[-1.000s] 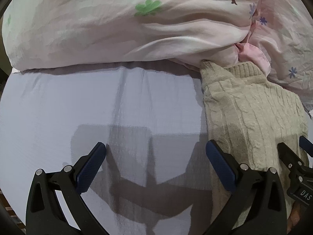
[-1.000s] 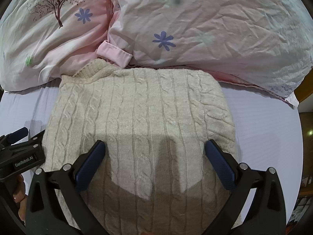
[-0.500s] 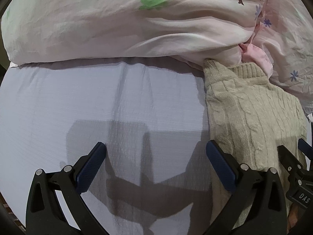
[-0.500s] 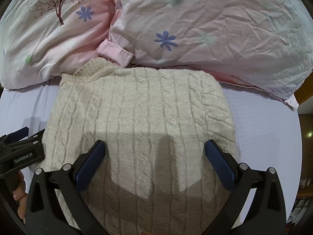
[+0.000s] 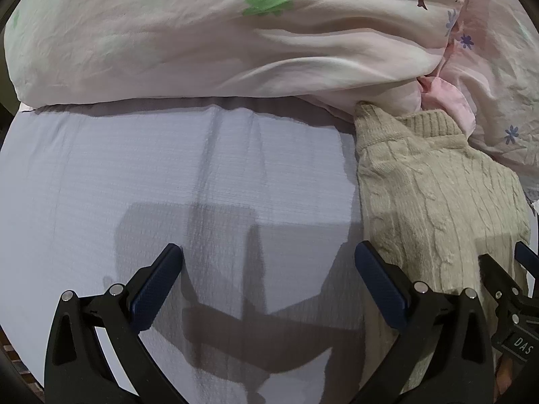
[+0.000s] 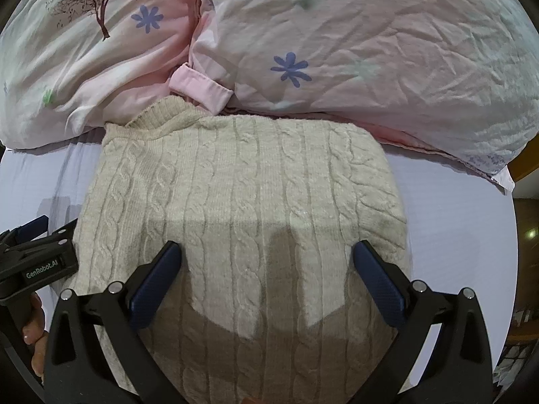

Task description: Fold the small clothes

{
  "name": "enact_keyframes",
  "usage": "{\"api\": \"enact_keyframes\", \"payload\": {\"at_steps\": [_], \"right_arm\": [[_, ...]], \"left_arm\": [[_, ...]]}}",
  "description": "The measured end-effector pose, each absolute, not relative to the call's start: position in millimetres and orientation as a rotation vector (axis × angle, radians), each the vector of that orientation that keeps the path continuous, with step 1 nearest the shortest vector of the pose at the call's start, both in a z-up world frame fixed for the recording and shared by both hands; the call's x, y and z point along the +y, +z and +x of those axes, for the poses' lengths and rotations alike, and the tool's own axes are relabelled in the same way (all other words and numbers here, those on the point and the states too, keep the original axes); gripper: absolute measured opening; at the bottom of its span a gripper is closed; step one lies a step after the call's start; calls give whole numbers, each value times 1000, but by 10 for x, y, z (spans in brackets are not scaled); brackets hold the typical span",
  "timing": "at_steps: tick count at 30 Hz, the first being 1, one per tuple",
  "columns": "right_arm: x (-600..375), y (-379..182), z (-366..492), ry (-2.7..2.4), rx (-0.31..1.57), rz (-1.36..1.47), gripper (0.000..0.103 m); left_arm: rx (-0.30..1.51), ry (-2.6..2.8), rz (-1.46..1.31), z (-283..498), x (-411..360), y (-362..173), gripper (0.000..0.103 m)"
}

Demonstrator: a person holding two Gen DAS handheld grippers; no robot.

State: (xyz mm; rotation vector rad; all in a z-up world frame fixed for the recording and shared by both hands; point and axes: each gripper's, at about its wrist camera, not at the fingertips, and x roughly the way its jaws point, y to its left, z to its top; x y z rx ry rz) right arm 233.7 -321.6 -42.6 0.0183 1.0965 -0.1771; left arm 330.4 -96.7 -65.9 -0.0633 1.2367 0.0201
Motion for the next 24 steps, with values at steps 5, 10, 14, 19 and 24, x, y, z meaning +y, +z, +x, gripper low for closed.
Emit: {"api": "enact_keyframes", "payload": {"at_steps": [5,10,14,19,24], "right_arm": [[-3206,-425,2325,-169,1088,11,101],[-3182,-428,2301,-168,1085,5,101],[-3184,-428,2302,-167,1086,4,101],[-3185,-427,2303,-166,1086,3,101],[-3179,-427,2300,-166,1085,1,101]], "left_arm": [[1245,22,-63,3366,-1003,-661,102],[1240,27,-67,3396,-1024,-663,102],[1242,25,-66,3366,-1021,-663,102],[1243,24,-66,3381,-1025,-661,102],[1243,23,-66,3389,-1022,-664,102]]}}
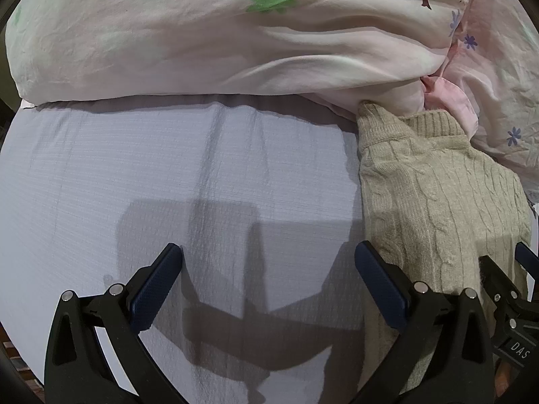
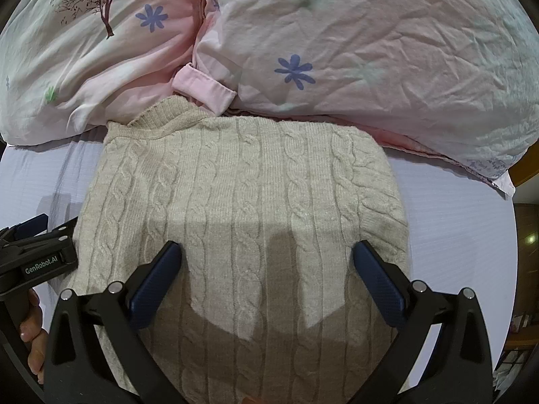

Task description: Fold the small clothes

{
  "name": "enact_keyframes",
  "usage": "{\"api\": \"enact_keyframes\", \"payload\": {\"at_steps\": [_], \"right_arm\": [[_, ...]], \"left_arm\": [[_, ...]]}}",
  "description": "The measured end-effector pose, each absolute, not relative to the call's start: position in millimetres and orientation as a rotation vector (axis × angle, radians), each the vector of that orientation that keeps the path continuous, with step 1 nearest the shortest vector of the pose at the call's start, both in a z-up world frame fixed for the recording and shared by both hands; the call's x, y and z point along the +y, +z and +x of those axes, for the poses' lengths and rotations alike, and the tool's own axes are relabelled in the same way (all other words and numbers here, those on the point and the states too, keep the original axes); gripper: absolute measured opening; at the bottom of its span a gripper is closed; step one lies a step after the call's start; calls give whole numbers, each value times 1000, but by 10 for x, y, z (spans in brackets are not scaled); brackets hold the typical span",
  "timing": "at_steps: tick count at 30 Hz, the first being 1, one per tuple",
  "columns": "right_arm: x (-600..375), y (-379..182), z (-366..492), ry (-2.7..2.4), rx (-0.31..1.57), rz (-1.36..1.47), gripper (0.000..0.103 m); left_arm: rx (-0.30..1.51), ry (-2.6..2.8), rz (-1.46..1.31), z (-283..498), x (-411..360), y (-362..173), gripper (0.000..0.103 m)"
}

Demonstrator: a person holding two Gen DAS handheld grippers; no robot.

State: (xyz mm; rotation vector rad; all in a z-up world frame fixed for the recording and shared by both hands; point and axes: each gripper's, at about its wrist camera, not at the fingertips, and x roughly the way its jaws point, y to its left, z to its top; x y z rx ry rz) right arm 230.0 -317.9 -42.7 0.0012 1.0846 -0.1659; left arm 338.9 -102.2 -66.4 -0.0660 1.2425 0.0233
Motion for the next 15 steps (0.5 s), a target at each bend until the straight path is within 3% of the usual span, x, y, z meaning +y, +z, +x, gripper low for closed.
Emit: {"api": "enact_keyframes", "payload": {"at_steps": [15], "right_arm": [[-3161,-436,2280,-165,1082,-2,101]], "left_arm": [[1245,21,-65,3391,-1016,-677,102]]}}
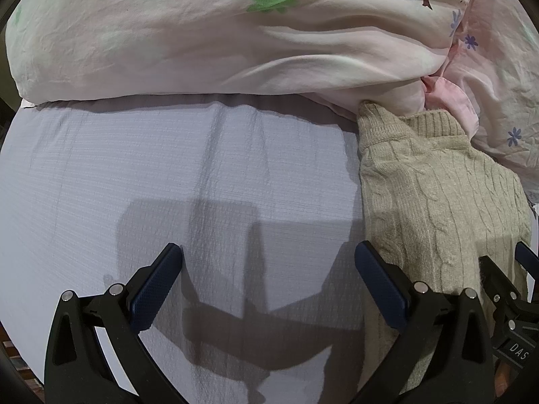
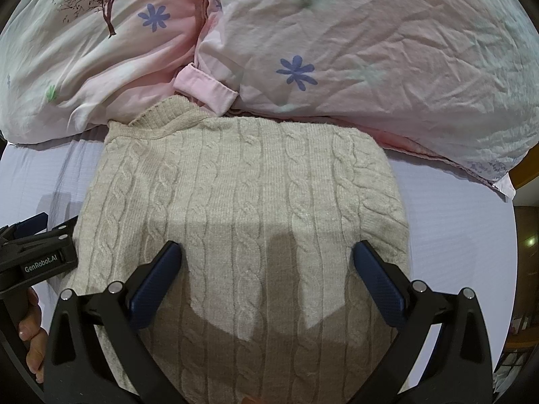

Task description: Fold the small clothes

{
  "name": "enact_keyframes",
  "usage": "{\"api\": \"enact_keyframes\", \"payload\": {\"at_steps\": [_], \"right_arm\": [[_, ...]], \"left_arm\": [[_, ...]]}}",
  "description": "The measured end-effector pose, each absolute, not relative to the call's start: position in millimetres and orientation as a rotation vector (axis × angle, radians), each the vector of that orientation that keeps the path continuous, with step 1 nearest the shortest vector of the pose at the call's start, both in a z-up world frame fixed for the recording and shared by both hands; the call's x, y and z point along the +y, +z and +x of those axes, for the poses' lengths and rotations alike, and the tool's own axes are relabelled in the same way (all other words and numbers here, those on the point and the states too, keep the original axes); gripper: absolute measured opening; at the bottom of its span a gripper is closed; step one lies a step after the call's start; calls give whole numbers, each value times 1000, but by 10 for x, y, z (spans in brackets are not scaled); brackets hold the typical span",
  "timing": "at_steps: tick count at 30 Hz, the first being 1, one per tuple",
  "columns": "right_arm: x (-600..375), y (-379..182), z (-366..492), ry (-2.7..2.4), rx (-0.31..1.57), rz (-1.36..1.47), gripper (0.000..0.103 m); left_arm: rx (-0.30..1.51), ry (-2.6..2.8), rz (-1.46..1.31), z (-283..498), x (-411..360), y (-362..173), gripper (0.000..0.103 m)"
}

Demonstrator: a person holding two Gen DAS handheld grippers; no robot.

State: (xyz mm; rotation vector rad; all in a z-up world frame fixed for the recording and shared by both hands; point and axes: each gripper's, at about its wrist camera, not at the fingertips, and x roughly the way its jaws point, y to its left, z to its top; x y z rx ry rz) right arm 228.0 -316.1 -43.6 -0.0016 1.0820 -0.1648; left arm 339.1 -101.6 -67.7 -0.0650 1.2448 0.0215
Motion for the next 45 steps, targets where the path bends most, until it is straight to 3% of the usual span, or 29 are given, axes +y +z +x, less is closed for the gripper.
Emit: {"api": "enact_keyframes", "payload": {"at_steps": [45], "right_arm": [[-2607,-103,2410,-131,1053,-41,101]], "left_arm": [[1206,72,-26,3030,-791,-777,102]]}}
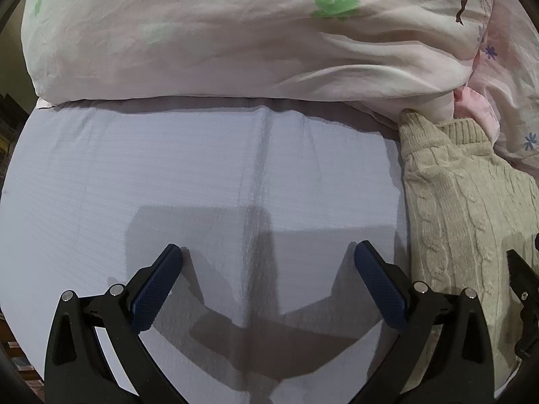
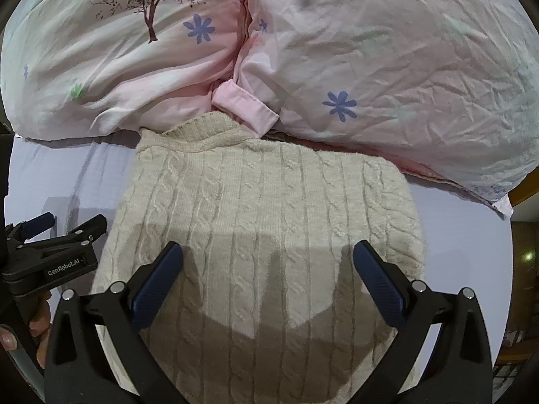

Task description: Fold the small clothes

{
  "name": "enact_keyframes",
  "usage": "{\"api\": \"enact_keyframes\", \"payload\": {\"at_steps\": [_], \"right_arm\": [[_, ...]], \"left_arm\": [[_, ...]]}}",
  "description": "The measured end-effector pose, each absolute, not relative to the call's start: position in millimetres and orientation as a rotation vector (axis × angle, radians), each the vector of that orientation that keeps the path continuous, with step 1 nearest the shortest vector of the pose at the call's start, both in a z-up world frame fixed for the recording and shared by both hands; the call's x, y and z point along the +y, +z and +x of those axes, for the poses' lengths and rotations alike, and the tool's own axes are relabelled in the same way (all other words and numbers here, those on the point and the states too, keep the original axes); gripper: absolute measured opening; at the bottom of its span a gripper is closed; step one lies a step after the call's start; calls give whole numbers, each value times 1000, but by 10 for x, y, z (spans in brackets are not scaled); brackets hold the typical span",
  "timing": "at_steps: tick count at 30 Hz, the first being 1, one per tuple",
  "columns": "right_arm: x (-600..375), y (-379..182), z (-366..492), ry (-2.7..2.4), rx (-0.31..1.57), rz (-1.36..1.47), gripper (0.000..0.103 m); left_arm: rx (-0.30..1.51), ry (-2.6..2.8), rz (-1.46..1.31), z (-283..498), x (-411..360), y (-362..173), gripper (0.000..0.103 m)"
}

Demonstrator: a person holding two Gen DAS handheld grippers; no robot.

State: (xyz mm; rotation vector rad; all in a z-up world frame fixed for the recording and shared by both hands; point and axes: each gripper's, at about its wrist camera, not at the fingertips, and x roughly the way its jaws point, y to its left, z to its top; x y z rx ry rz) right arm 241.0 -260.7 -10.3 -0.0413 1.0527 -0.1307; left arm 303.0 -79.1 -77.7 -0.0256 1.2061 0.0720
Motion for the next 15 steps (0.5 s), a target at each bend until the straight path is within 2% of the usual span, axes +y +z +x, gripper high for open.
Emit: {"api": "enact_keyframes", "payload": {"at_steps": [15], "right_arm": [[-2658,-137,2440,-124,1085,41,101]], "left_arm": [[1236,72,-29,3195,-810,-765,102]]}}
